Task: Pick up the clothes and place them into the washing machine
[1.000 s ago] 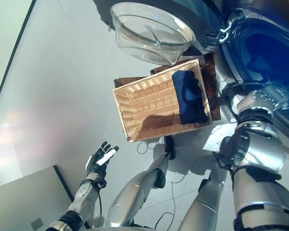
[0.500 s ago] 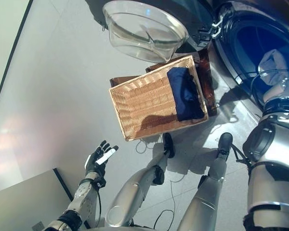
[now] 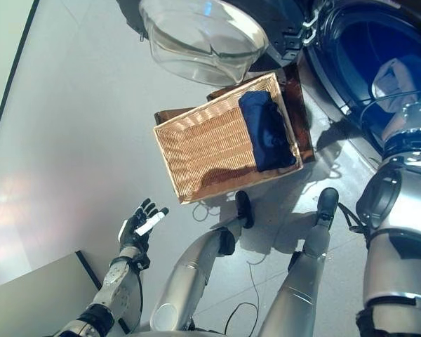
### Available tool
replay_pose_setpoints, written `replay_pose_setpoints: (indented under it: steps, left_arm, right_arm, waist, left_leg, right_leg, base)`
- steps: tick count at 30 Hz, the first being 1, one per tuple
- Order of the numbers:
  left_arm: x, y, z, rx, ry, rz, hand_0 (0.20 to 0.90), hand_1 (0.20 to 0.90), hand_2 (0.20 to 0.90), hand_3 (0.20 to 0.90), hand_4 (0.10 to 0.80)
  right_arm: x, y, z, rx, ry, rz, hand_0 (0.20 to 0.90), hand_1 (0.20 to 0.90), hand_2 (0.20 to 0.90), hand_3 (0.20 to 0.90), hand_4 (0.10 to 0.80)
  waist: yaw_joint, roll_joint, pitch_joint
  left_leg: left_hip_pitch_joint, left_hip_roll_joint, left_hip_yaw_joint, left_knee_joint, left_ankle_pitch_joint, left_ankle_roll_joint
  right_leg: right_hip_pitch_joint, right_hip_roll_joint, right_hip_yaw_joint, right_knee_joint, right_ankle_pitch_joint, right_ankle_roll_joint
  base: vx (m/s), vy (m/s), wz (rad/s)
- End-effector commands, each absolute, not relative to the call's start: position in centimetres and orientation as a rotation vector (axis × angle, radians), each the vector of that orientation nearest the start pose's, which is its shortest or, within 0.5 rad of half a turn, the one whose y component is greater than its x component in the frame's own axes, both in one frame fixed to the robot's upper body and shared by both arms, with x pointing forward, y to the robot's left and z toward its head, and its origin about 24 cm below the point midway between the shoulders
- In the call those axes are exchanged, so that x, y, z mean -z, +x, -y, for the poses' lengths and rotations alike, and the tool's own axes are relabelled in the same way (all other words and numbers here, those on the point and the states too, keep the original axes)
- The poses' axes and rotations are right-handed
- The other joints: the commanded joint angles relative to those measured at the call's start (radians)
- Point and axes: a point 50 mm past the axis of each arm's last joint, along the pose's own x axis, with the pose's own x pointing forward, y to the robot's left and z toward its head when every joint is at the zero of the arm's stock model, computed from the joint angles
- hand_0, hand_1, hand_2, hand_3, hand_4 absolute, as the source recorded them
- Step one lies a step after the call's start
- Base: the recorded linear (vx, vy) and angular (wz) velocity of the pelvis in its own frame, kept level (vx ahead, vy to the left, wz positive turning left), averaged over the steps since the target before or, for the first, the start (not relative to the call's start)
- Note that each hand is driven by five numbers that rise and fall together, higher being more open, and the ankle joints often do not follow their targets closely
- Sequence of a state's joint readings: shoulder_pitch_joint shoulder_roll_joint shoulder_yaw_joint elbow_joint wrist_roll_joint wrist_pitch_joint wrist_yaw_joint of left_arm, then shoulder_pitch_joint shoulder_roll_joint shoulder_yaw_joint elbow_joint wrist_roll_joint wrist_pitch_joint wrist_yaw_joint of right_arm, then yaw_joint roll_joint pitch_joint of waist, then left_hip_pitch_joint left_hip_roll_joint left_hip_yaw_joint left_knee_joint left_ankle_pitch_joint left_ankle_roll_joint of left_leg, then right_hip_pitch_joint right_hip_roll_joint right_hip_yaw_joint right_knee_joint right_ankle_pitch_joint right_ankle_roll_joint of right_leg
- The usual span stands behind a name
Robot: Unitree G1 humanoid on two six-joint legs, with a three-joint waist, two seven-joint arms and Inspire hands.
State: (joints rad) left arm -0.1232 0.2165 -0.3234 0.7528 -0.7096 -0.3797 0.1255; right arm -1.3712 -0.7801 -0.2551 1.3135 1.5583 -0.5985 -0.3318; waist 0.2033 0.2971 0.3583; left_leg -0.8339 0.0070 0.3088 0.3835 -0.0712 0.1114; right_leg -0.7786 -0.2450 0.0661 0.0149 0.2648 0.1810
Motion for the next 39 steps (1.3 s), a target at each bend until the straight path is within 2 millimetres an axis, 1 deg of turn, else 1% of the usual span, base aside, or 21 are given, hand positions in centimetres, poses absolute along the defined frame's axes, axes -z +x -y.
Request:
replay_pose_setpoints:
  steps: [1,2,5,6,10,14,16,17,20,21,23,24,27,32,33,34,35,37,38,39]
  left_arm:
    - [5.8,22.6,-21.9,-0.301,-0.242,-0.262,0.900,0.900,0.900,0.900,0.800]
    - [5.0,23.1,-21.8,-0.289,-0.256,-0.223,0.900,0.900,0.900,0.900,0.800]
    - [4.6,23.3,-21.8,-0.282,-0.260,-0.203,0.900,0.900,0.900,0.900,0.800]
    - [4.0,23.6,-21.7,-0.271,-0.273,-0.172,0.900,0.900,0.900,0.900,0.800]
    - [3.4,23.9,-21.5,-0.262,-0.300,-0.147,0.900,0.900,0.900,0.900,0.800]
    - [3.2,24.0,-21.4,-0.258,-0.320,-0.136,0.900,0.900,0.900,0.900,0.800]
    - [3.0,24.0,-21.4,-0.255,-0.329,-0.130,0.900,0.900,0.900,0.900,0.800]
    - [2.7,24.1,-21.5,-0.251,-0.329,-0.120,0.900,0.900,0.900,0.900,0.800]
    - [2.4,24.2,-21.5,-0.246,-0.332,-0.108,0.900,0.900,0.900,0.900,0.800]
    - [2.4,24.0,-21.8,-0.257,-0.329,-0.109,0.900,0.900,0.900,0.900,0.800]
    - [2.3,24.0,-21.8,-0.256,-0.331,-0.103,0.900,0.900,0.900,0.900,0.800]
    - [2.2,23.9,-22.1,-0.264,-0.328,-0.098,0.900,0.900,0.900,0.900,0.800]
    - [1.9,23.8,-22.5,-0.279,-0.325,-0.087,0.900,0.900,0.900,0.900,0.800]
    - [1.9,23.6,-22.8,-0.294,-0.319,-0.083,0.900,0.900,0.900,0.900,0.800]
    - [1.7,23.6,-23.1,-0.297,-0.312,-0.076,0.900,0.900,0.900,0.900,0.800]
    - [1.7,23.6,-23.1,-0.296,-0.313,-0.076,0.900,0.900,0.900,0.900,0.800]
    - [1.5,23.5,-23.3,-0.299,-0.303,-0.070,0.900,0.900,0.900,0.900,0.800]
    - [1.2,23.5,-23.5,-0.299,-0.291,-0.056,0.900,0.900,0.900,0.900,0.800]
    - [1.2,23.5,-23.5,-0.299,-0.292,-0.057,0.900,0.900,0.900,0.900,0.800]
    - [1.0,23.3,-23.8,-0.302,-0.277,-0.053,0.900,0.900,0.900,0.900,0.800]
  right_arm:
    - [-37.3,27.8,41.5,0.801,1.170,1.196,0.200,0.200,0.200,0.200,0.300]
    - [-37.6,28.0,41.3,0.782,1.165,1.199,0.200,0.200,0.200,0.200,0.300]
    - [-37.8,28.0,41.2,0.776,1.166,1.201,0.200,0.200,0.200,0.200,0.300]
    - [-38.0,27.9,41.2,0.777,1.157,1.201,0.200,0.200,0.200,0.200,0.300]
    - [-38.5,27.5,41.3,0.785,1.170,1.213,0.200,0.200,0.200,0.200,0.300]
    - [-39.1,26.9,41.4,0.783,1.203,1.259,0.200,0.200,0.200,0.200,0.300]
    - [-39.4,26.7,41.4,0.796,1.189,1.253,0.200,0.200,0.200,0.200,0.300]
    - [-39.5,26.5,41.7,0.839,1.158,1.224,0.200,0.200,0.200,0.200,0.300]
    - [-39.9,26.2,41.7,0.860,1.154,1.217,0.200,0.200,0.200,0.200,0.300]
    - [-40.3,26.0,41.7,0.878,1.138,1.214,0.200,0.200,0.200,0.200,0.300]
    - [-40.7,25.8,41.6,0.878,1.133,1.221,0.200,0.200,0.200,0.200,0.300]
    - [-41.3,25.6,41.4,0.875,1.115,1.232,0.200,0.200,0.200,0.200,0.300]
    - [-42.1,25.4,41.1,0.880,1.080,1.235,0.200,0.200,0.200,0.200,0.300]
    - [-42.5,25.2,40.9,0.927,1.022,1.219,0.200,0.200,0.200,0.200,0.300]
    - [-42.5,25.0,41.1,0.994,0.949,1.181,0.540,0.540,0.540,0.540,0.543]
    - [-42.7,25.0,41.0,0.998,0.946,1.180,0.900,0.900,0.900,0.900,0.800]
    - [-42.5,25.1,41.0,1.066,0.881,1.125,0.900,0.900,0.900,0.900,0.800]
    - [-42.6,25.4,40.8,1.119,0.768,1.066,0.900,0.900,0.900,0.900,0.800]
    - [-42.7,25.4,40.7,1.121,0.765,1.064,0.900,0.900,0.900,0.900,0.800]
    - [-42.3,25.7,40.9,1.187,0.679,1.002,0.900,0.900,0.900,0.900,0.800]
  waist:
    - [0.063,0.083,-0.047]
    - [0.069,0.087,-0.035]
    - [0.074,0.086,-0.033]
    - [0.077,0.091,-0.021]
    - [0.081,0.089,-0.019]
    - [0.081,0.090,-0.019]
    - [0.081,0.086,-0.018]
    - [0.082,0.082,-0.018]
    - [0.085,0.088,-0.021]
    - [0.090,0.090,-0.027]
    - [0.090,0.093,-0.030]
    - [0.093,0.095,-0.032]
    - [0.095,0.095,-0.032]
    - [0.094,0.089,-0.033]
    - [0.093,0.083,-0.034]
    - [0.094,0.084,-0.034]
    - [0.094,0.082,-0.034]
    - [0.092,0.079,-0.034]
    - [0.092,0.080,-0.034]
    - [0.090,0.077,-0.035]
  left_leg:
    - [0.216,-0.007,-0.112,-0.465,0.193,-0.142]
    - [0.195,-0.006,-0.113,-0.459,0.203,-0.141]
    - [0.173,-0.006,-0.116,-0.445,0.195,-0.141]
    - [0.152,-0.005,-0.116,-0.431,0.196,-0.142]
    - [0.099,-0.004,-0.124,-0.405,0.194,-0.143]
    - [0.070,-0.003,-0.130,-0.395,0.194,-0.145]
    - [0.059,0.000,-0.132,-0.389,0.194,-0.144]
    - [0.051,0.000,-0.133,-0.387,0.191,-0.142]
    - [0.043,0.001,-0.129,-0.386,0.191,-0.142]
    - [0.039,0.002,-0.132,-0.387,0.191,-0.142]
    - [0.035,0.003,-0.132,-0.390,0.193,-0.143]
    - [0.032,0.003,-0.133,-0.392,0.195,-0.142]
    - [0.027,0.005,-0.130,-0.399,0.198,-0.143]
    - [0.027,0.007,-0.134,-0.408,0.203,-0.145]
    - [0.028,0.008,-0.134,-0.409,0.204,-0.145]
    - [0.028,0.008,-0.133,-0.409,0.204,-0.145]
    - [0.027,0.009,-0.133,-0.409,0.204,-0.145]
    - [0.027,0.008,-0.132,-0.408,0.204,-0.144]
    - [0.027,0.008,-0.132,-0.408,0.204,-0.144]
    - [0.027,0.008,-0.131,-0.406,0.203,-0.143]
  right_leg:
    - [0.058,0.078,-0.024,0.109,-0.181,-0.034]
    - [0.036,0.077,-0.024,0.117,-0.178,-0.038]
    - [0.004,0.075,-0.022,0.140,-0.195,-0.038]
    - [-0.022,0.073,-0.022,0.156,-0.199,-0.040]
    - [-0.081,0.070,-0.016,0.195,-0.209,-0.042]
    - [-0.115,0.070,-0.015,0.216,-0.215,-0.044]
    - [-0.133,0.071,-0.011,0.229,-0.219,-0.045]
    - [-0.141,0.069,-0.012,0.232,-0.221,-0.045]
    - [-0.152,0.065,-0.010,0.234,-0.223,-0.045]
    - [-0.161,0.064,-0.009,0.236,-0.225,-0.044]
    - [-0.168,0.065,-0.008,0.239,-0.227,-0.045]
    - [-0.176,0.066,-0.008,0.244,-0.229,-0.045]
    - [-0.184,0.066,-0.011,0.246,-0.229,-0.044]
    - [-0.187,0.073,-0.012,0.248,-0.229,-0.045]
    - [-0.186,0.073,-0.013,0.247,-0.227,-0.046]
    - [-0.186,0.073,-0.013,0.247,-0.227,-0.046]
    - [-0.186,0.076,-0.013,0.247,-0.226,-0.047]
    - [-0.184,0.078,-0.016,0.246,-0.223,-0.047]
    - [-0.184,0.078,-0.016,0.245,-0.223,-0.047]
    - [-0.178,0.078,-0.019,0.242,-0.221,-0.047]
  base:
    - [-0.043,-0.053,0.03]
    - [-0.033,-0.047,0.03]
    - [-0.033,-0.029,0.05]
    - [-0.030,-0.018,0.04]
    - [-0.032,-0.047,0.05]
    - [-0.001,-0.013,0.02]
    - [0.000,-0.003,0.02]
    - [-0.001,-0.002,0.03]
    - [0.001,0.004,0.01]
    - [0.002,0.006,0.04]
    - [0.001,0.002,0.02]
    - [0.000,0.000,0.00]
    - [0.000,0.000,0.00]
    - [0.000,0.000,0.00]
    - [0.000,0.000,0.00]
    - [0.000,0.000,0.00]
    - [-0.009,-0.011,0.04]
    - [-0.011,-0.013,0.05]
    - [-0.007,-0.014,0.03]
    - [0.000,0.000,0.00]
